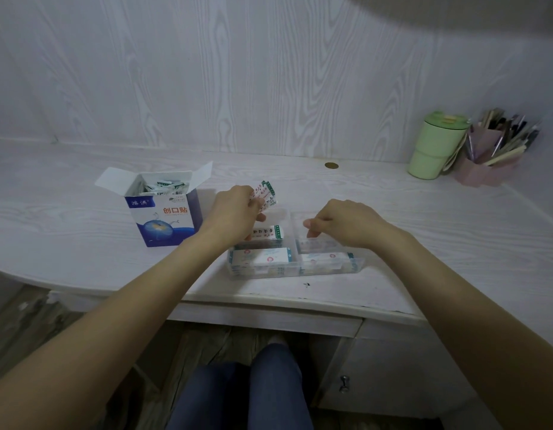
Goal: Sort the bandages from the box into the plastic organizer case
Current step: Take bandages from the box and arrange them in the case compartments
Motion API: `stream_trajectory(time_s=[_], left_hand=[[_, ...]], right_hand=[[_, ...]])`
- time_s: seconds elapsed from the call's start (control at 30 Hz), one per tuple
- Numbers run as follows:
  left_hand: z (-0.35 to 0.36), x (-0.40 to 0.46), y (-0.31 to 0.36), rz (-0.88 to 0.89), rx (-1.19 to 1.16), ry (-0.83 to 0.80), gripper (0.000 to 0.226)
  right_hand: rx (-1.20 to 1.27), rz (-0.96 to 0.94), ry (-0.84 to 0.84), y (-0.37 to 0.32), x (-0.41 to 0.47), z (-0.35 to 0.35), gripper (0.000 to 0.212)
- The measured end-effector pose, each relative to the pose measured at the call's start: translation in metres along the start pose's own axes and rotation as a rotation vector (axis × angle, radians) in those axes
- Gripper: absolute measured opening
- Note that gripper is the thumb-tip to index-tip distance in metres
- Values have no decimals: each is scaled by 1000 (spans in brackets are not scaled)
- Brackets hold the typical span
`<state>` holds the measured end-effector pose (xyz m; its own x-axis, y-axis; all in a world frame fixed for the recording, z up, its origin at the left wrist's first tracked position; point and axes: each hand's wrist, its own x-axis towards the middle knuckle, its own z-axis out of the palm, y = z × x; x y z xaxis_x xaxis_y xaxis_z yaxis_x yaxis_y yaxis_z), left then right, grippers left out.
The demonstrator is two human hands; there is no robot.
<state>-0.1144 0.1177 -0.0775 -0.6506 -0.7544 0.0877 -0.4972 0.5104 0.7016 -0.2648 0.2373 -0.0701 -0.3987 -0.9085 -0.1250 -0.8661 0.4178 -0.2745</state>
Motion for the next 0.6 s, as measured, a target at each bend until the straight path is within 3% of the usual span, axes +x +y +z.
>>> stream_trajectory(time_s=[0.2,0.3,0.4,0.47,0.6], left_hand=[[0,-1,1,13,9,8,17],[-3,-4,3,71,-3,85,22],[-6,-14,8,57,-425,1,19],[-8,-22,15,11,-677,-138,18],[-7,-29,22,25,-771,-239,23]], right_hand=[[-2,-10,-6,-3,1,0,40],[117,-42,114,-2,-1,0,41],[505,-94,319,-10,-4,-5,37],[729,-110,335,-19,-6,-8,29],[982,-156,354,-29,-11,-8,5]])
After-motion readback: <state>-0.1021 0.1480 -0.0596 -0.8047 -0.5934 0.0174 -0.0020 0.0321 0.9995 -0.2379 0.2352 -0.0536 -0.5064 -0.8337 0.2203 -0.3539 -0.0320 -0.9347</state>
